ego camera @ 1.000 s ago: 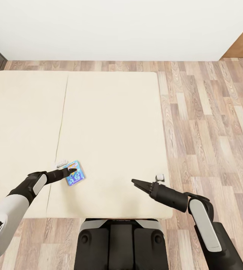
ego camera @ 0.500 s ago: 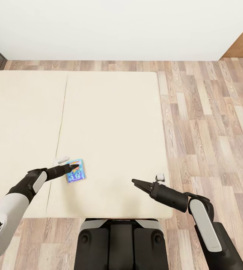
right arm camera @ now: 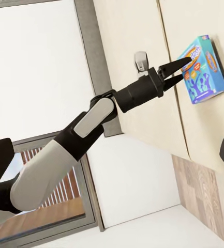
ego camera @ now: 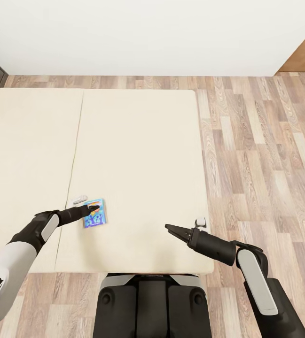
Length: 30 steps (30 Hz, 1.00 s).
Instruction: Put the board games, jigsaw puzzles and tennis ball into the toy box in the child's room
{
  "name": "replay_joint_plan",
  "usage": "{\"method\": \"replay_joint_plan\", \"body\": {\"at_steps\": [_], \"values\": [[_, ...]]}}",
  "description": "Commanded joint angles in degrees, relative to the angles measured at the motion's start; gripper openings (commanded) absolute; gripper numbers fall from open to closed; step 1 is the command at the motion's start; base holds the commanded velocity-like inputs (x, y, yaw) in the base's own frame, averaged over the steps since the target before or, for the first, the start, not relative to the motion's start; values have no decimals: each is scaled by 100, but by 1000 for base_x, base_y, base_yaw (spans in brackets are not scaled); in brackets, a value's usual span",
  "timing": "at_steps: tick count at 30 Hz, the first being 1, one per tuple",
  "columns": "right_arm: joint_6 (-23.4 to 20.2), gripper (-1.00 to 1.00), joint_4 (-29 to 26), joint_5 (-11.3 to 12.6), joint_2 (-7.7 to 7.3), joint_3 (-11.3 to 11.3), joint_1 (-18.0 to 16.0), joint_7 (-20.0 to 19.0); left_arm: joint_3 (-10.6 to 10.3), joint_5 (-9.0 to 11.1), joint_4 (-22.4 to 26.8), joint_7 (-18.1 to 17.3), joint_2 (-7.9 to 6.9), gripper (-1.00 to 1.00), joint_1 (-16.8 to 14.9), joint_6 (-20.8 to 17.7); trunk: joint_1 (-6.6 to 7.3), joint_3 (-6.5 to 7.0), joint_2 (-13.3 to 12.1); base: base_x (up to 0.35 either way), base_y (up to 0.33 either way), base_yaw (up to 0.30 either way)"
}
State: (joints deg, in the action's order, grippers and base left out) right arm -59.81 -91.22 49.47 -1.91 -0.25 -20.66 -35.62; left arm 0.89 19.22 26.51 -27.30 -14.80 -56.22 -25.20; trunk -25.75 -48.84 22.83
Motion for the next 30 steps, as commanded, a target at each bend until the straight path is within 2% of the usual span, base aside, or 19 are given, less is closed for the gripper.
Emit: {"method": "replay_joint_plan", "body": {"at_steps": [1, 6, 11, 13, 30], "values": [[-19, 100, -1, -25, 2, -2, -3, -33, 7, 37, 3, -9, 1, 100, -2, -47, -3, -6, 8, 0, -1, 0], [-19, 100, -1, -25, 5, -2, -8, -33, 7, 36, 0, -140, 8, 100, -2, -60, -3, -6, 8, 0, 0, 0], [-19, 100, -1, -25, 6, -3, -8, -38, 7, 5, 1, -557, 20, 100, -2, -79, -3, -6, 8, 0, 0, 0], [-19, 100, -1, -25, 6, -5, -8, -40, 8, 0, -1, -621, 24, 100, -1, -83, -3, -6, 8, 0, 0, 0], [-19, 100, 1, -25, 6, -9, -8, -41, 15, 3, -6, -692, 48, 100, 6, -82, -3, -6, 8, 0, 0, 0]]}}
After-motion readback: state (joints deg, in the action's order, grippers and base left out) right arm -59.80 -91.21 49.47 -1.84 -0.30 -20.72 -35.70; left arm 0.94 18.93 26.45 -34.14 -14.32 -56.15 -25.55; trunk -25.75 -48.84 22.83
